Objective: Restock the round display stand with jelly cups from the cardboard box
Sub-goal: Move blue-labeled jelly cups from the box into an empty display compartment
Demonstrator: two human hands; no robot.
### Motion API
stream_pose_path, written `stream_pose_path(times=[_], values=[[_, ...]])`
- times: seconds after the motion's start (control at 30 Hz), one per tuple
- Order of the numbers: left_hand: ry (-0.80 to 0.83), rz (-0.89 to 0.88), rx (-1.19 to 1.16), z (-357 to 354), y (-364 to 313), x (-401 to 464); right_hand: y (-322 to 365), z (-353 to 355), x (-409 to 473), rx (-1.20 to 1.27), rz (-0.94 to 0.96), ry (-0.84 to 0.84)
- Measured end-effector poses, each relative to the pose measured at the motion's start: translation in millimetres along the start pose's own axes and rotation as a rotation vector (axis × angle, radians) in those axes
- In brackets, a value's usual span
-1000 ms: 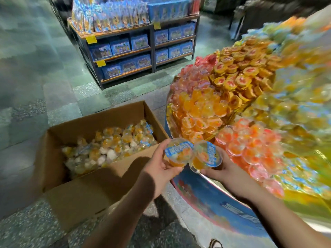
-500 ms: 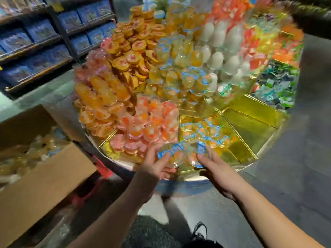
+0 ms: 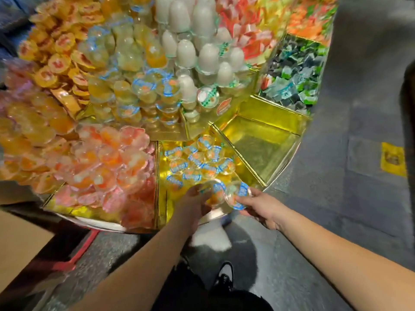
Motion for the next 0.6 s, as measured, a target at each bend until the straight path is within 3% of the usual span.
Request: stream_pose_path(times=[0.17, 0.33, 0.47, 0.6], values=[[0.016, 0.183, -0.121, -20, 16, 50, -1, 15, 45, 0.102, -0.118, -0.048], [-0.054, 0.203, -0.083, -18, 33, 91, -11, 28, 86, 0.095, -0.242, -0.234], [-0.131, 0.329, -0.068, -16, 61, 115, -21, 30, 109, 0.164, -0.340, -0.298], [-0.122, 0.316, -0.040, -19, 69, 129, -28, 34, 119, 0.154, -0.420, -0.337]])
Point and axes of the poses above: each hand's wrist, its own x-axis towards the middle knuckle, its own z-axis out of the back of the hand, y = z × x, the point moved 10 cm from there along x, towards the middle knuckle, and after that the axes turned 1 degree about -x, right-handed, at the moved point
